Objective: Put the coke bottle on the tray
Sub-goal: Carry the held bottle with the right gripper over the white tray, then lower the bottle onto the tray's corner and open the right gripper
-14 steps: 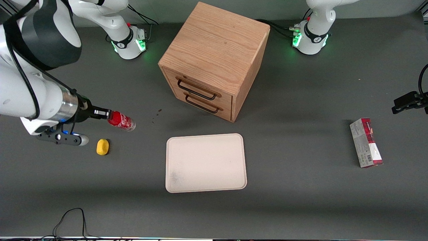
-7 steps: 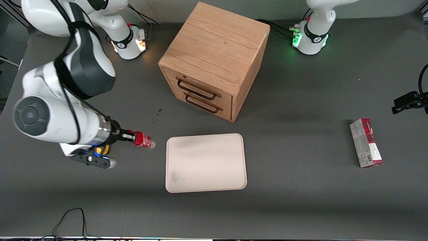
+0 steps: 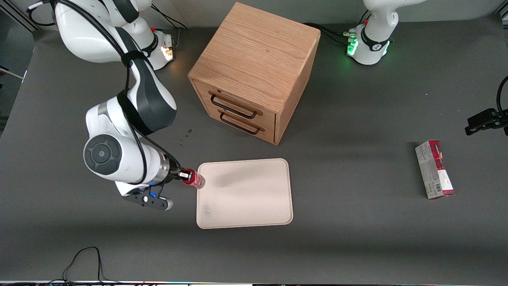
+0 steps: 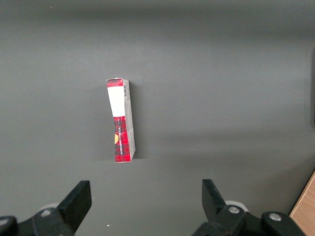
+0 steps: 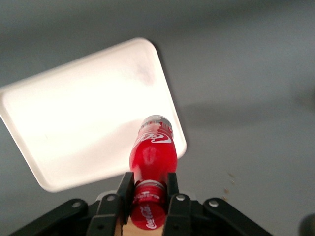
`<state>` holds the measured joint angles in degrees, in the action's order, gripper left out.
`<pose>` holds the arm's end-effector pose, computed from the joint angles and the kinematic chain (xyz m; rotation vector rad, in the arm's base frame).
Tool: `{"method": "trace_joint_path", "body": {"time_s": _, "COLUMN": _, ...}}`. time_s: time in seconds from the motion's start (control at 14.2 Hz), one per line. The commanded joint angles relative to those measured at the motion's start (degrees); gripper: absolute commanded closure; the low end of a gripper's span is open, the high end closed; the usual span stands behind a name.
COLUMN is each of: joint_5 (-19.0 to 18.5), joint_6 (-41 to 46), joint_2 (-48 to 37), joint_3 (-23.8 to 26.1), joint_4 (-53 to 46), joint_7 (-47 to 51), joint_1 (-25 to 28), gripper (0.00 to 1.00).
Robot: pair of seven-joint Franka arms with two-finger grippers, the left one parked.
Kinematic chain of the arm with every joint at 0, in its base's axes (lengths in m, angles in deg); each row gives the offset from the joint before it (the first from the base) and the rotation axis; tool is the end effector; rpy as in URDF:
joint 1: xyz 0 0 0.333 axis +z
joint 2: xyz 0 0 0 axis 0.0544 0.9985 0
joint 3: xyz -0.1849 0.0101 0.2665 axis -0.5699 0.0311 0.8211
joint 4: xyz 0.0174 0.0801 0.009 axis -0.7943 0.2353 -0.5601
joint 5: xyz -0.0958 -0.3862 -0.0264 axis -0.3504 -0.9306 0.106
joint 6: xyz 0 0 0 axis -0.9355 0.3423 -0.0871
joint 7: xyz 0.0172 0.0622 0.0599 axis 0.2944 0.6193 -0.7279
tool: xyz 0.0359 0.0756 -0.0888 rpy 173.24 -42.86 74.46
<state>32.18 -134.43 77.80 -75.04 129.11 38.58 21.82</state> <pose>0.7057 0.2807 0.4221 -3.0483 0.4633 0.1543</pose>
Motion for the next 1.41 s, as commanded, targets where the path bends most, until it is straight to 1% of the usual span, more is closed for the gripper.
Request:
{"method": "trace_joint_path", "body": {"time_s": 0.0, "joint_5": -1.5, "joint_6": -3.9, "joint_2": 3.3, "joint_3": -0.6, "joint_4": -3.4, "joint_7": 3.0, "joint_1": 0.4, "gripper": 1.00}}
{"method": "trace_joint_path", "body": {"time_s": 0.28, "joint_5": -1.7, "joint_6": -11.0, "joint_2": 6.7, "joint_3": -0.7, "joint_4": -4.3, "joint_7": 3.4, "joint_1": 0.3, "gripper": 1.00}}
{"method": "trace_joint_path", "body": {"time_s": 0.49, "joint_5": -1.8, "joint_6": -11.7, "joint_2": 9.1, "joint_3": -0.8, "joint_4": -6.2, "joint_7": 3.4, "joint_1": 0.3, "gripper": 1.00}}
{"method": "trace_joint_path", "body": {"time_s": 0.64, "joint_5": -3.2, "joint_6": -12.7, "joint_2": 10.3, "joint_3": -0.7, "joint_4": -6.2, "joint_7": 3.3, "joint_1": 0.3, "gripper": 1.00}}
{"method": "trace_joint_path", "body": {"time_s": 1.34, "joint_5": -3.3, "joint_6": -13.0, "joint_2": 11.3, "joint_3": -0.6, "joint_4": -6.1, "joint_7": 3.4, "joint_1": 0.3, "gripper": 1.00}}
